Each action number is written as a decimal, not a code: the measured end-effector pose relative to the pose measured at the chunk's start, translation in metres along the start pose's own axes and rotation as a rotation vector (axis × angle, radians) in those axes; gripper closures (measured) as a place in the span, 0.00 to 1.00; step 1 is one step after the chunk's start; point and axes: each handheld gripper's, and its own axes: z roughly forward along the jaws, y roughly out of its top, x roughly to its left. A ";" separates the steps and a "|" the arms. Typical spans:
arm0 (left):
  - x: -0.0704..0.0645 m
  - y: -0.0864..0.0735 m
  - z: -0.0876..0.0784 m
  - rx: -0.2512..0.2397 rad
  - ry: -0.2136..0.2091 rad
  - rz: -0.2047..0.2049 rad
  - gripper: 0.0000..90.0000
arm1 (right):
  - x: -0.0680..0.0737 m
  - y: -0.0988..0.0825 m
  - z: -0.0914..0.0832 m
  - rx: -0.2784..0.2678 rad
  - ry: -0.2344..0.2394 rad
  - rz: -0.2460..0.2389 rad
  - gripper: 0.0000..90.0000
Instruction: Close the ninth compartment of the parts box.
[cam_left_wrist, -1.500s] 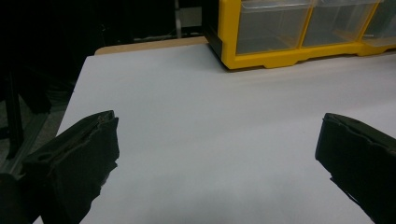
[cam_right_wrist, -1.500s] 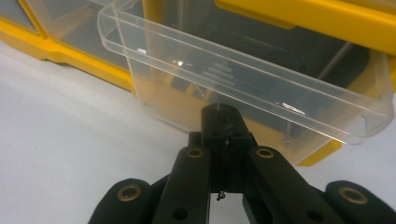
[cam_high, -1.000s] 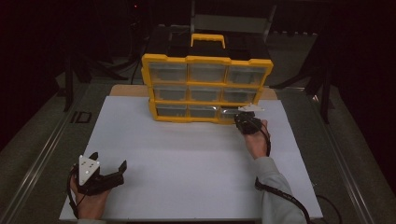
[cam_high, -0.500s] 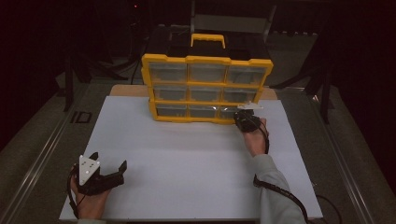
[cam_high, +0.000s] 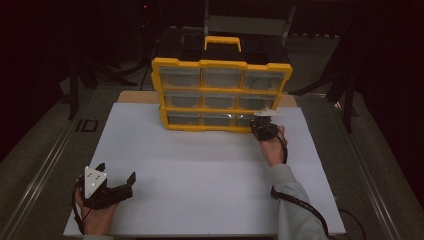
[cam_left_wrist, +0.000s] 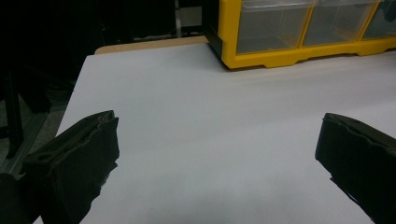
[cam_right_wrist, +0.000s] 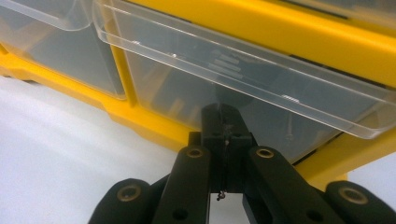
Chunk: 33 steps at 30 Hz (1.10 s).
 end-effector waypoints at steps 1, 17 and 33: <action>0.000 0.000 0.000 0.000 0.000 -0.001 0.00 | 0.000 0.000 0.000 -0.001 0.000 0.000 1.00; 0.000 0.000 0.000 0.001 0.002 -0.001 0.00 | 0.004 -0.002 -0.019 0.008 0.073 -0.042 0.62; 0.000 0.000 0.000 0.000 0.002 0.000 0.00 | 0.012 -0.002 -0.039 0.017 0.070 -0.101 0.15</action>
